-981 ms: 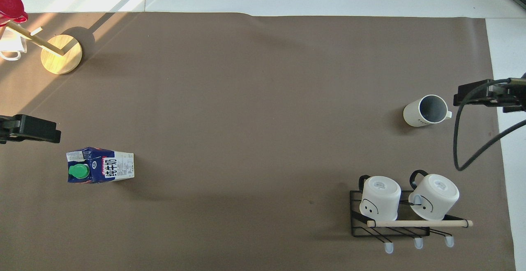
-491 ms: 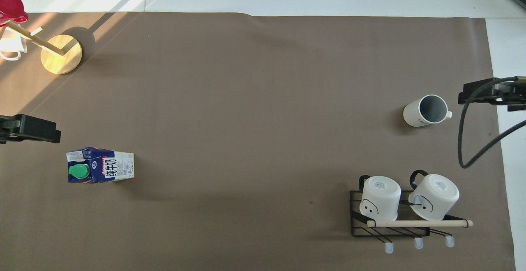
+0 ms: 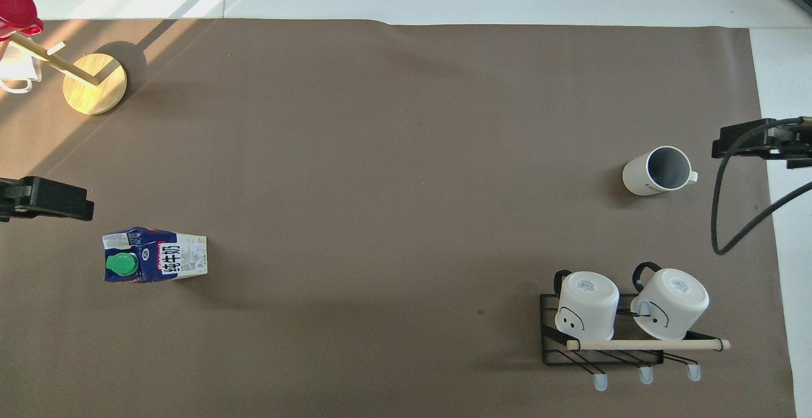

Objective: Place cup and milk on table
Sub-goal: 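Reach the right gripper down to the white mug and grasp it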

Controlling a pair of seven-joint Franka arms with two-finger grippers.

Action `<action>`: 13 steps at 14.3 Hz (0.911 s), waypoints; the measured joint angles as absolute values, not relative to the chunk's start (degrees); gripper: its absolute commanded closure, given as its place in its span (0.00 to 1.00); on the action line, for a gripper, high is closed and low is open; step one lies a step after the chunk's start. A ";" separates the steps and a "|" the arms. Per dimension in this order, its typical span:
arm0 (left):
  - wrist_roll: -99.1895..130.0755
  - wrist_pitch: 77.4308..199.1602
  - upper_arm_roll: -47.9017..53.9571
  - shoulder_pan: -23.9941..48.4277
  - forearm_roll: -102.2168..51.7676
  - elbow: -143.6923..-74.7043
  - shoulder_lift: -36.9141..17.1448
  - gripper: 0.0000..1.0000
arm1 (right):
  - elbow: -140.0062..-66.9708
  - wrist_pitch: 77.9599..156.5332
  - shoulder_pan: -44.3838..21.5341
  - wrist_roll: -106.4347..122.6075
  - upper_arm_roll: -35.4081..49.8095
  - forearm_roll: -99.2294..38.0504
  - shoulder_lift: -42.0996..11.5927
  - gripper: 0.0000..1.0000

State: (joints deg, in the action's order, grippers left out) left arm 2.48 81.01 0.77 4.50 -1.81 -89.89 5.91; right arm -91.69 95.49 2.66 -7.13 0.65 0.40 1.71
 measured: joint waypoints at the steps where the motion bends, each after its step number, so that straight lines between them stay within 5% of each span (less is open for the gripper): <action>1: 2.48 81.01 0.77 4.50 -1.81 -89.89 5.91 0.00 | -92.43 96.39 2.57 -7.12 0.71 0.40 1.52 0.00; 13: 2.48 81.01 0.77 4.50 -1.81 -89.90 5.91 0.00 | -104.69 114.57 2.49 -6.97 0.88 0.41 -5.37 0.00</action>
State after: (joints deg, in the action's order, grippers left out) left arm 2.48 81.01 0.77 4.50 -1.81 -89.90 5.91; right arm -104.69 114.57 2.49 -6.97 0.88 0.41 -5.37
